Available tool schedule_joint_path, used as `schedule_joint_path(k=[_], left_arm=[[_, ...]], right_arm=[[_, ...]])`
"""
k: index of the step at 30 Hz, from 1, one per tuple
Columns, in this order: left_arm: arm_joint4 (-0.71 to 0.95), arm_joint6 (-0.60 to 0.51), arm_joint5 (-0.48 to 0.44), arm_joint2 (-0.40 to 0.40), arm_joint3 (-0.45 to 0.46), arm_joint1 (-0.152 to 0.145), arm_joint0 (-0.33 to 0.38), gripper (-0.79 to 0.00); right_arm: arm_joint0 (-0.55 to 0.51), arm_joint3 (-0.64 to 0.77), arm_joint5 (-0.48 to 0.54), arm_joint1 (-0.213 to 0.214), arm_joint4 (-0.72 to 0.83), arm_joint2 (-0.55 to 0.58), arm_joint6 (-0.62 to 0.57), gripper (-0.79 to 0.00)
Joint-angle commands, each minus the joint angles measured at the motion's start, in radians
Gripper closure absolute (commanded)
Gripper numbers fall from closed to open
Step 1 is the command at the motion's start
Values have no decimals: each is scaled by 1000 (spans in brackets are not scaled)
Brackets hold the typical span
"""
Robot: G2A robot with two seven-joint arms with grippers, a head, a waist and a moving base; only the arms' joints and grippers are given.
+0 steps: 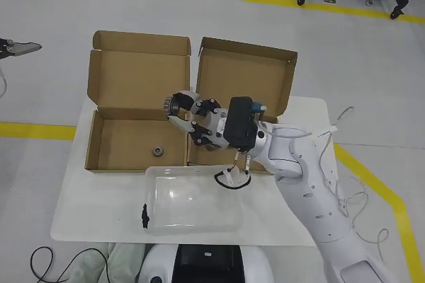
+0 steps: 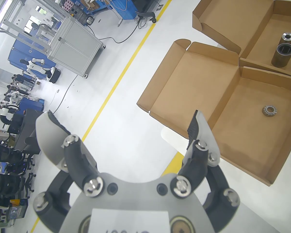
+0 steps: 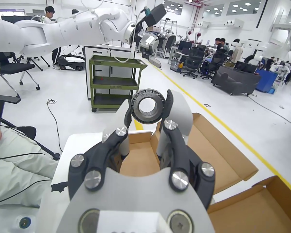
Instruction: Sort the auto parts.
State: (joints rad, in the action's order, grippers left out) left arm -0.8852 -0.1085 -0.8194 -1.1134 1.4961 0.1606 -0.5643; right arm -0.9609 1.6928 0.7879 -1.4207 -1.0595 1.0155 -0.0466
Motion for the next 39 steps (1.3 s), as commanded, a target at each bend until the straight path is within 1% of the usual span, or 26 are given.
schedule_joint_path(k=[1,5,10,15,20,31,35,39], left_arm=[[0,0,0,0,0,0,0,-785],[0,0,0,0,0,0,0,-785],[0,0,0,0,0,0,0,-785],[0,0,0,0,0,0,0,-785],[0,0,0,0,0,0,0,-785],[0,0,0,0,0,0,0,-785],[0,0,0,0,0,0,0,-785],[0,0,0,0,0,0,0,-785]], right_arm=[[-14,-15,-7,1,-9,-8,5,0],[-17,-60,-25,-2,-17,-44,-28,0],[16,-100,-85,-15,-19,-106,-92,0],[32,-146,-146,-32,-21,-172,-94,0],[77,-244,-193,-54,-17,-227,-94,0],[180,-459,-301,-111,23,-328,-186,0],[230,-541,-327,-141,51,-370,-239,0],[290,-627,-355,-179,80,-419,-303,0]])
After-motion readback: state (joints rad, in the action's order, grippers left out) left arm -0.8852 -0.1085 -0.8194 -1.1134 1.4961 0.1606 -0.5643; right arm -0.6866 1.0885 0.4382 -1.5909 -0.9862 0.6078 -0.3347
